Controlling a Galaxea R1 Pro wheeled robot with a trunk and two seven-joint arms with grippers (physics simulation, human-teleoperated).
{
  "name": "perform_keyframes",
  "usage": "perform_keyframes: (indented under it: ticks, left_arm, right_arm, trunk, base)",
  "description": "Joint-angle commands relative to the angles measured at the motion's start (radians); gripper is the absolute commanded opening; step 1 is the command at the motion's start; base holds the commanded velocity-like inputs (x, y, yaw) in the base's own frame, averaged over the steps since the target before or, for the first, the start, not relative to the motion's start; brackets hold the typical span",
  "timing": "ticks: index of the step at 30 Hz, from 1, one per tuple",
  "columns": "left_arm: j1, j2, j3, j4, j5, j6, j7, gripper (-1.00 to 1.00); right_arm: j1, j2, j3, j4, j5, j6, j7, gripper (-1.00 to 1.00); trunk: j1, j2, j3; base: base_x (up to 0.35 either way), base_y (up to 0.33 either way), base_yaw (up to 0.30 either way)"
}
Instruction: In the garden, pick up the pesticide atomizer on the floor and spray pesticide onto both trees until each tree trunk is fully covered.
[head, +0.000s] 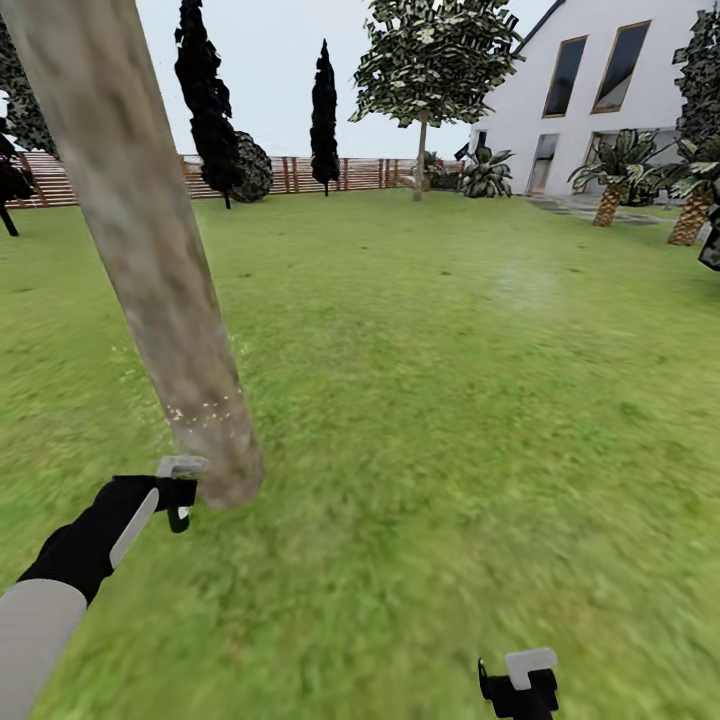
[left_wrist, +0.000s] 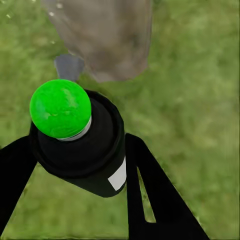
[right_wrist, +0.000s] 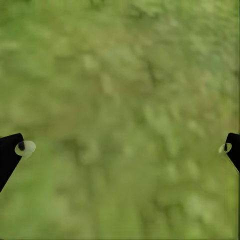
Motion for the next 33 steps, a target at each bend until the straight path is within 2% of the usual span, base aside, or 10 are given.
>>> perform_keyframes:
  ticks: [1, 5, 10, 13, 15, 18, 21, 27, 30, 33]
  left_arm:
    - [0.002, 0.031, 0.001, 0.028, 0.009, -0.002, 0.021, -1.00]
    - [0.011, 0.060, -0.003, 0.087, 0.008, -0.023, 0.035, -1.00]
    - [0.016, -0.010, -0.006, 0.106, 0.009, -0.044, 0.036, -1.00]
    - [0.025, 0.005, 0.011, 0.132, 0.008, -0.052, 0.044, -1.00]
    - [0.033, 0.024, 0.014, 0.171, 0.008, -0.106, 0.055, -1.00]
    - [0.035, 0.005, 0.010, 0.200, 0.009, -0.135, 0.057, -1.00]
    - [0.034, -0.042, 0.009, 0.195, 0.010, -0.138, 0.059, -1.00]
    - [0.033, -0.034, 0.016, 0.194, 0.008, -0.138, 0.061, -1.00]
    - [0.033, -0.028, 0.014, 0.192, 0.008, -0.137, 0.159, -1.00]
    - [0.033, -0.035, 0.009, 0.194, 0.010, -0.137, 0.173, -1.00]
  right_arm:
    - [0.000, 0.000, 0.000, 0.000, 0.000, 0.000, 0.000, 1.00]
    - [0.000, 0.000, 0.000, 0.000, 0.000, 0.000, 0.000, 1.00]
    - [0.000, 0.000, 0.000, 0.000, 0.000, 0.000, 0.000, 1.00]
    - [0.000, 0.000, 0.000, 0.000, 0.000, 0.000, 0.000, 1.00]
    - [0.000, 0.000, 0.000, 0.000, 0.000, 0.000, 0.000, 1.00]
    - [0.000, 0.000, 0.000, 0.000, 0.000, 0.000, 0.000, 1.00]
    - [0.000, 0.000, 0.000, 0.000, 0.000, 0.000, 0.000, 1.00]
    - [-0.001, 0.000, 0.001, 0.000, 0.000, 0.000, 0.000, 1.00]
    - [0.000, 0.000, 0.001, 0.000, 0.000, 0.000, 0.000, 1.00]
    - [0.000, 0.000, 0.000, 0.000, 0.000, 0.000, 0.000, 1.00]
  trunk:
    - [0.000, 0.000, 0.000]
    - [0.000, 0.000, 0.000]
    - [0.000, 0.000, 0.000]
    - [0.000, 0.000, 0.000]
    - [0.000, 0.000, 0.000]
    - [0.000, 0.000, 0.000]
    - [0.000, 0.000, 0.000]
    - [0.000, 0.000, 0.000]
    - [0.000, 0.000, 0.000]
    - [0.000, 0.000, 0.000]
  base:
    - [0.293, -0.124, 0.000]
    - [0.276, -0.136, 0.021]
    - [0.133, -0.236, 0.249]
    - [0.012, -0.268, 0.268]
    - [0.001, -0.270, 0.099]
    - [0.000, -0.270, 0.011]
    - [0.015, -0.270, 0.089]
    - [0.185, -0.221, 0.264]
    - [0.242, -0.179, 0.277]
    - [0.243, -0.178, 0.277]
